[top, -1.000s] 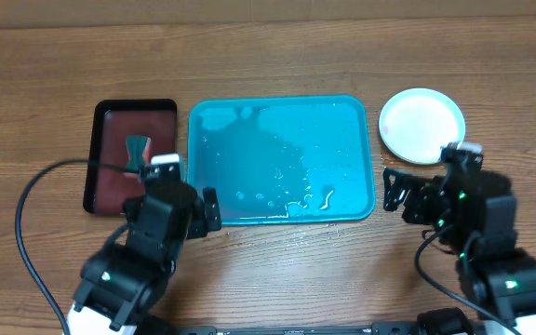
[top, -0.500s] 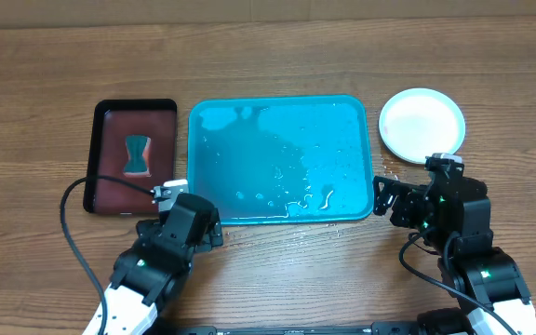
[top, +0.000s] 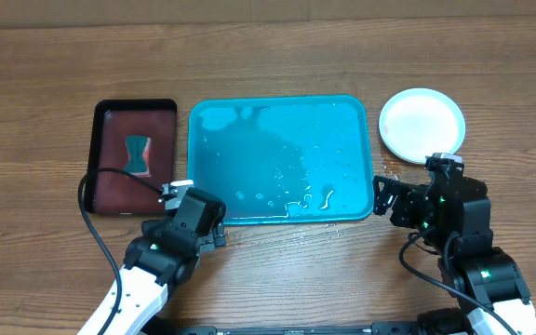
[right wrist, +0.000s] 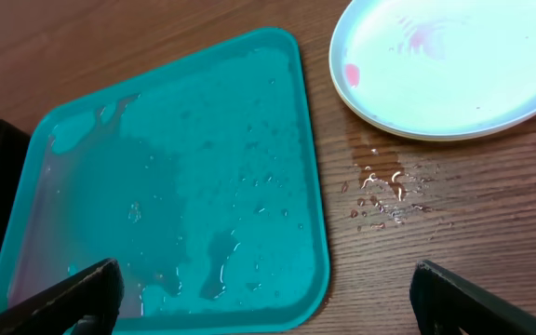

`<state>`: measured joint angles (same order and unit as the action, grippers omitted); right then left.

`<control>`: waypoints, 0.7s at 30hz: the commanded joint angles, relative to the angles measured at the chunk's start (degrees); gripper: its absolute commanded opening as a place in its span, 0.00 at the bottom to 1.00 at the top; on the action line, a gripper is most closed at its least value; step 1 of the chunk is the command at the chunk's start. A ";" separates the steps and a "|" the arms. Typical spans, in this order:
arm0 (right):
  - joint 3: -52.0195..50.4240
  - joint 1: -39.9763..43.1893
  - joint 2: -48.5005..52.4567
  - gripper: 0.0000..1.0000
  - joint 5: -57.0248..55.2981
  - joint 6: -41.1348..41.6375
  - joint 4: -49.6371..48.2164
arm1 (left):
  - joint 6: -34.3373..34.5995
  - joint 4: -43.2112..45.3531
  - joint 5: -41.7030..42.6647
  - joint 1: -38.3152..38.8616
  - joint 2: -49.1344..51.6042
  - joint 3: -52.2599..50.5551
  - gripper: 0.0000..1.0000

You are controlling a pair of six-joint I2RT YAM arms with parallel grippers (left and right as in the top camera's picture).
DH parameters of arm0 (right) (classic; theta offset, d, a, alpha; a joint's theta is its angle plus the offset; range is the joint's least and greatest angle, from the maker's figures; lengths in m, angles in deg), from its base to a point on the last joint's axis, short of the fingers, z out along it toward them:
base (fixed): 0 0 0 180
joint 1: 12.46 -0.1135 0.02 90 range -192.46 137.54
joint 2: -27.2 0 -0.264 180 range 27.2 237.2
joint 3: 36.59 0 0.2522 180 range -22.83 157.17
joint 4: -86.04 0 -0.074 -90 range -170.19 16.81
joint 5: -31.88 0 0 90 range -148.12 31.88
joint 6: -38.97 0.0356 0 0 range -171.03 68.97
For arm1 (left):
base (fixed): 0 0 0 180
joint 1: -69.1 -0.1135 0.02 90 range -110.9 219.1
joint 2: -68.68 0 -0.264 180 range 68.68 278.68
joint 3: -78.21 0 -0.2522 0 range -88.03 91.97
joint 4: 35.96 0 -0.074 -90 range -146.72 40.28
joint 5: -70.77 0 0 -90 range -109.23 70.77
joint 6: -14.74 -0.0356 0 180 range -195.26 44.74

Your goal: Clean dirty plates on tray and stack at the side

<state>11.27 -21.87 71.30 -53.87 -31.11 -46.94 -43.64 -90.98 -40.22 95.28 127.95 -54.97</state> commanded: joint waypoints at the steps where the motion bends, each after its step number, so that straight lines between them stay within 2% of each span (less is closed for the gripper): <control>1: 0.35 -0.22 -0.24 1.00 0.31 0.26 0.00 | 1.22 0.17 0.02 0.11 1.36 -0.17 1.00; 21: 0.35 -0.22 -0.24 1.00 0.31 0.28 0.00 | 1.22 0.17 0.02 0.11 2.23 -0.17 1.00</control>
<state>11.27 -21.90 71.30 -53.87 -31.11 -46.72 -43.64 -90.98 -40.22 95.28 129.87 -54.97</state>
